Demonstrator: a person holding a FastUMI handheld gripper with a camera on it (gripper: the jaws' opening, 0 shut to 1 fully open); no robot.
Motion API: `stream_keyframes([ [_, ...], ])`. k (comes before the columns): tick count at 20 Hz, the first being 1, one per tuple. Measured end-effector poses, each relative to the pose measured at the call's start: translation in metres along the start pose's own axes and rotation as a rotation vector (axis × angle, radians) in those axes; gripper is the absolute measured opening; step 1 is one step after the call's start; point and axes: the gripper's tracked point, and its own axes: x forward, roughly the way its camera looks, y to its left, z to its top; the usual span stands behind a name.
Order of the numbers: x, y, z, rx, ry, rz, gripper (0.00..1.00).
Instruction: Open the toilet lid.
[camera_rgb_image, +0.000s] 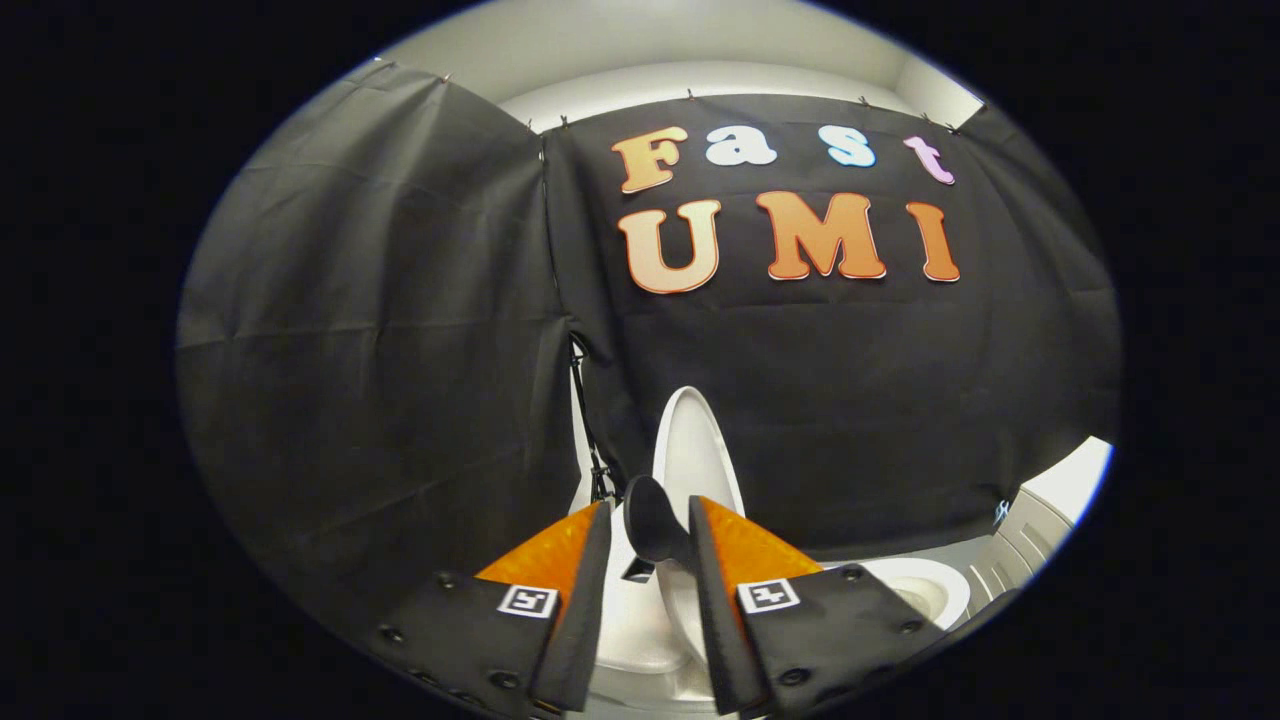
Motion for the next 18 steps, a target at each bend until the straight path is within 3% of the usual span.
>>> stream_keyframes([
  [4, -0.016, -0.015, 0.025, 0.012, -0.053, 0.009, 0.96],
  [5, -0.019, -0.022, 0.029, 0.011, -0.056, 0.004, 1.00],
  [18, -0.096, -0.212, 0.099, -0.009, -0.100, -0.197, 1.00],
])
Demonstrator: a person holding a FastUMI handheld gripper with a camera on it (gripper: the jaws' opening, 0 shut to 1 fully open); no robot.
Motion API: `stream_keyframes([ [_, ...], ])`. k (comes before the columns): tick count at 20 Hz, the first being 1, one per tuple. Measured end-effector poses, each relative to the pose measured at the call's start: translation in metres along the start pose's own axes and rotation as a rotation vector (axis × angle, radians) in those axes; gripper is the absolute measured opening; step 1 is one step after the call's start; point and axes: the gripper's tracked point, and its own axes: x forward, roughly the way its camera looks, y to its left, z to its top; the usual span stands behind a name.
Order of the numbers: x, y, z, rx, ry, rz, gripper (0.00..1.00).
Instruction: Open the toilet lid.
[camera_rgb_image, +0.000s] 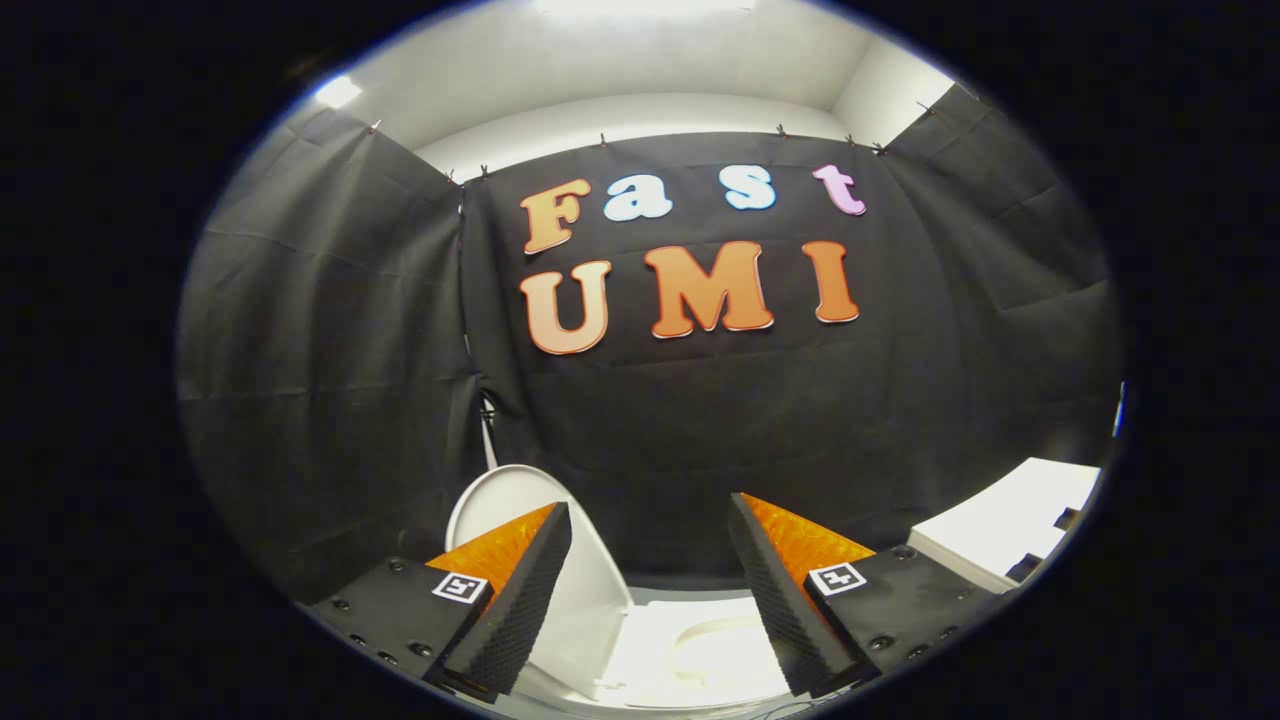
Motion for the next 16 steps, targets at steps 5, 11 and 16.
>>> stream_keyframes([
  [5, -0.026, -0.078, 0.037, -0.050, -0.036, -0.068, 0.99],
  [11, -0.052, -0.141, 0.068, -0.074, -0.039, -0.104, 0.99],
  [16, -0.066, -0.157, 0.080, -0.064, -0.040, -0.084, 0.99],
])
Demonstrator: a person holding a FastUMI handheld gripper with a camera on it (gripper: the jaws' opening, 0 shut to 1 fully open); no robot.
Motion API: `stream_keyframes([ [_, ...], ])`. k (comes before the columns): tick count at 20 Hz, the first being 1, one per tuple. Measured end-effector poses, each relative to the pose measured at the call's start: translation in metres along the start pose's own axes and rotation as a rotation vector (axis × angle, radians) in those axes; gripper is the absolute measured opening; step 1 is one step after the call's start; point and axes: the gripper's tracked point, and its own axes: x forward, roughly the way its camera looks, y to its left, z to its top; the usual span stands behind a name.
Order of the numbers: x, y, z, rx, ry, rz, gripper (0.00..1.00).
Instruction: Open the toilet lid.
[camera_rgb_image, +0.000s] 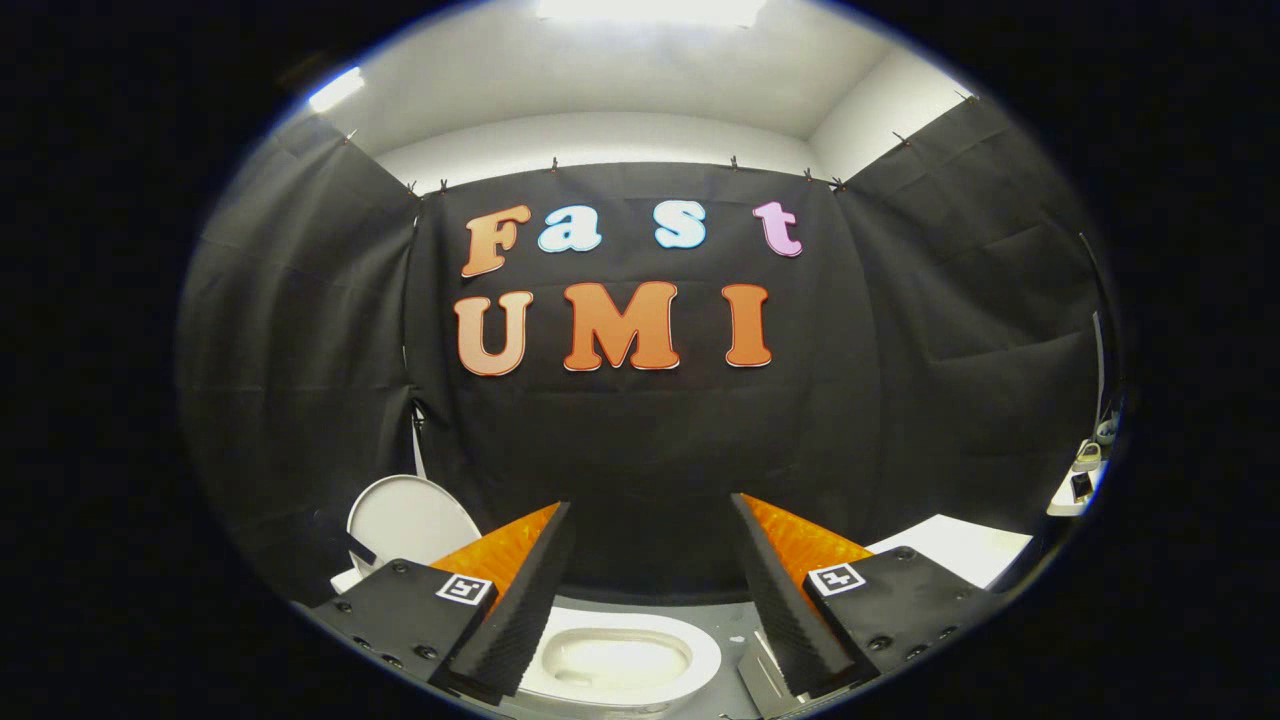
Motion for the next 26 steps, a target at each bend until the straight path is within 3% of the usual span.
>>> stream_keyframes([
  [5, -0.002, -0.008, 0.013, -0.015, -0.024, 0.004, 0.99],
  [12, 0.007, -0.008, -0.002, 0.017, 0.000, 0.036, 0.98],
  [19, 0.073, -0.037, -0.011, -0.002, -0.008, 0.014, 0.99],
  [26, 0.121, -0.019, -0.012, -0.018, -0.003, 0.036, 0.99],
])
